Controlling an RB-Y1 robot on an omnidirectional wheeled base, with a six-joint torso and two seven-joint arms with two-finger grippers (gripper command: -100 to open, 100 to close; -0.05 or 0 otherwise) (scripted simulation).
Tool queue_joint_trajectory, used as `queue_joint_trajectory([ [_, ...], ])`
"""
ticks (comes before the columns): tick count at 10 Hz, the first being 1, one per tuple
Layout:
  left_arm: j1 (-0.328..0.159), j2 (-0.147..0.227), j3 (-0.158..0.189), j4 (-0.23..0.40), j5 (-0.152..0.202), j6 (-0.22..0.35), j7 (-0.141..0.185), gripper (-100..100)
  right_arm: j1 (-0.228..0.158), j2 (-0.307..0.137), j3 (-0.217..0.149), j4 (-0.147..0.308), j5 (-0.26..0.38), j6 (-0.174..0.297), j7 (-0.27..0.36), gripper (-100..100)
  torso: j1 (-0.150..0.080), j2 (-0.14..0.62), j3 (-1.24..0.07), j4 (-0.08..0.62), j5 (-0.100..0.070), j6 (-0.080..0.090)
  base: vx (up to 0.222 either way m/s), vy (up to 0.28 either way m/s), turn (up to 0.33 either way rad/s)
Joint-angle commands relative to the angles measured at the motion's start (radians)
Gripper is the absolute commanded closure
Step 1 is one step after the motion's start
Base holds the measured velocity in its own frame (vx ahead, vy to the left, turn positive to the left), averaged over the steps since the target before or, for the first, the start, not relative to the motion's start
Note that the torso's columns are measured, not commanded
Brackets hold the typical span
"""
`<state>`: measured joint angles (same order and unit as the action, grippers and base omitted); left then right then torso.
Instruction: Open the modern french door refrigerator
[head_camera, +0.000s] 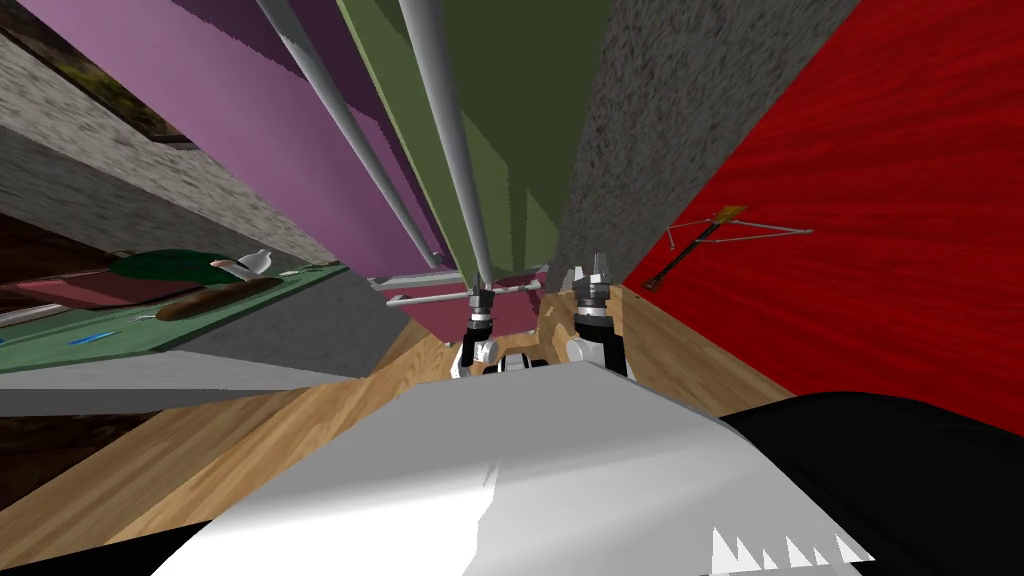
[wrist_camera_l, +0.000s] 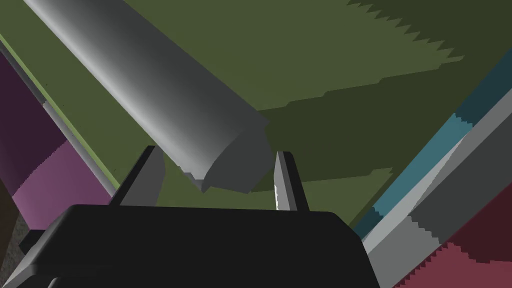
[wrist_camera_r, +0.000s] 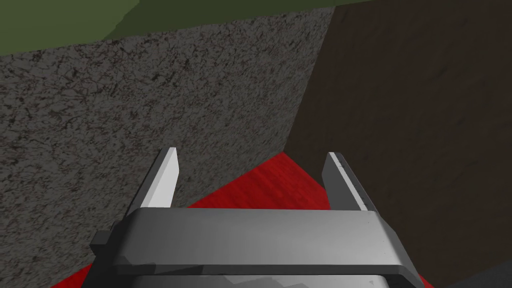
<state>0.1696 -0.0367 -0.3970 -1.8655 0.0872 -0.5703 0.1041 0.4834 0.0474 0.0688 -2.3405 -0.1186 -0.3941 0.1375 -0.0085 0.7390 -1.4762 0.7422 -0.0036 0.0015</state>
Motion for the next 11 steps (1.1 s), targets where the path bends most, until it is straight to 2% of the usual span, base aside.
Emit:
queue_joint_trajectory([
  [1, 0.004, -0.001, 0.019, -0.026, 0.010, -0.006, -0.020, 100, 0.000, 0.000, 0.000, 0.000, 0.000, 0.000, 0.000, 0, 0.000, -0.002, -0.002, 0.001, -0.001, 0.004, -0.048, -0.196, 0.089],
  [4, 0.026, -0.005, 0.051, -0.060, 0.028, -0.012, -0.054, 100, 0.000, 0.000, 0.000, 0.000, 0.000, 0.000, 0.000, 0, -0.015, 0.003, 0.000, 0.006, -0.007, 0.008, -0.109, -0.289, 0.181],
  [7, 0.040, -0.008, 0.073, -0.083, 0.040, -0.015, -0.077, 100, 0.000, 0.000, 0.000, 0.000, 0.000, 0.000, 0.000, 0, -0.005, 0.000, -0.003, 0.008, -0.005, 0.009, -0.085, -0.224, 0.115],
  [11, 0.040, -0.008, 0.073, -0.083, 0.040, -0.015, -0.077, 100, 0.000, -0.001, 0.000, 0.000, 0.000, 0.000, 0.000, 0, -0.002, -0.002, -0.005, 0.010, -0.005, 0.007, -0.012, -0.040, 0.006],
])
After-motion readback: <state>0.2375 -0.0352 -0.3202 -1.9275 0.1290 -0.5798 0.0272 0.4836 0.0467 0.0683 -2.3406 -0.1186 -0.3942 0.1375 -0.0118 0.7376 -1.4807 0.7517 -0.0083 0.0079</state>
